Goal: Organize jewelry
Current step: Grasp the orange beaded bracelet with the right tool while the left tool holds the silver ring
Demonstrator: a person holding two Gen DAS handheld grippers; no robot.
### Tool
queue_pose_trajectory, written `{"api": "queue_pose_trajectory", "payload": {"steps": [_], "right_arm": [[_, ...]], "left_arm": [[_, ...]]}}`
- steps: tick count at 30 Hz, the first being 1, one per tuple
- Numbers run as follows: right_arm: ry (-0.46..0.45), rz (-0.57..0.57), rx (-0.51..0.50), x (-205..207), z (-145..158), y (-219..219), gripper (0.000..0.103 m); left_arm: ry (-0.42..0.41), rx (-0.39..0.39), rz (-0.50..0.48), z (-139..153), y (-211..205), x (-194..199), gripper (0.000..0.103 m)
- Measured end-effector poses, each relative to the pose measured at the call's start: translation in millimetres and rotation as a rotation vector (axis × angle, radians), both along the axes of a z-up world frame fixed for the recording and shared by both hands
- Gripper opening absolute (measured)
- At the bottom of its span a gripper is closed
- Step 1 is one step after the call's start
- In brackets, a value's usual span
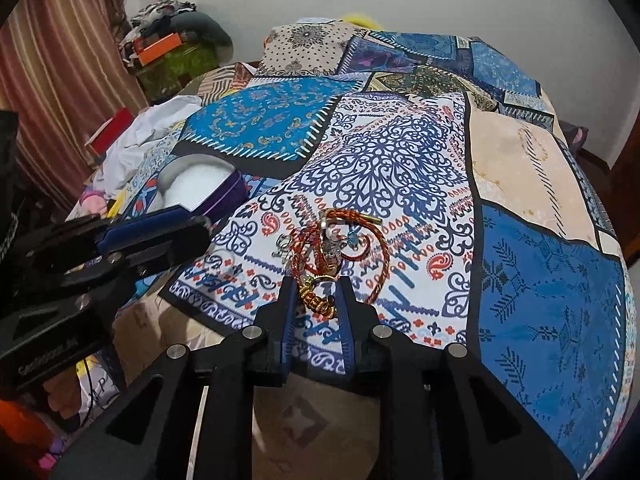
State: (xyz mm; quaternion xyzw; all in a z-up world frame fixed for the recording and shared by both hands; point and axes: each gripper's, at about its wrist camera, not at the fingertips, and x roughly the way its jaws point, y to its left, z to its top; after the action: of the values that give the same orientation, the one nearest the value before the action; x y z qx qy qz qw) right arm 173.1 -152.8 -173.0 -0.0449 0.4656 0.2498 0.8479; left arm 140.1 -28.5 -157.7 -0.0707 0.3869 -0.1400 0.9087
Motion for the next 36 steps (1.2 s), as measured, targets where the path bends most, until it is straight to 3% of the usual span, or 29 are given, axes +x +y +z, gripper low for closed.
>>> {"api": "queue_pose_trajectory", "payload": {"steps": [7,14,19,25,36], "right_arm": [[-0.022,0.033,-0.036,-9.4,2.9,3.7,0.018],[-0.015,0.008,-0.030,-12.9,4.9,-11.5,0.018],[-0.058,-0.011,-0.059,-22.2,5.2,-16.1,0.018],[-0.081,-0.057,-0.021,-24.1,10.4,-23.8,0.008],[-0.124,-0.110,0.067,-23.1,32.0,-39.5,0.007]], "left_arm": [[0.008,-0.012,0.010,-1.0,4.9,1.0,0.021],[0.007,-0.011,-0.003,-0.3,0.2,-1.3,0.021],[0.007,-0.011,-0.004,-0.3,-1.4,-1.7,0.021],[0.006,-0.005,-0.010,2.2,-4.8,-3.6,0.021],[-0.005,-0.005,-0.014,8.2,-6.4,-8.2,0.021]]}}
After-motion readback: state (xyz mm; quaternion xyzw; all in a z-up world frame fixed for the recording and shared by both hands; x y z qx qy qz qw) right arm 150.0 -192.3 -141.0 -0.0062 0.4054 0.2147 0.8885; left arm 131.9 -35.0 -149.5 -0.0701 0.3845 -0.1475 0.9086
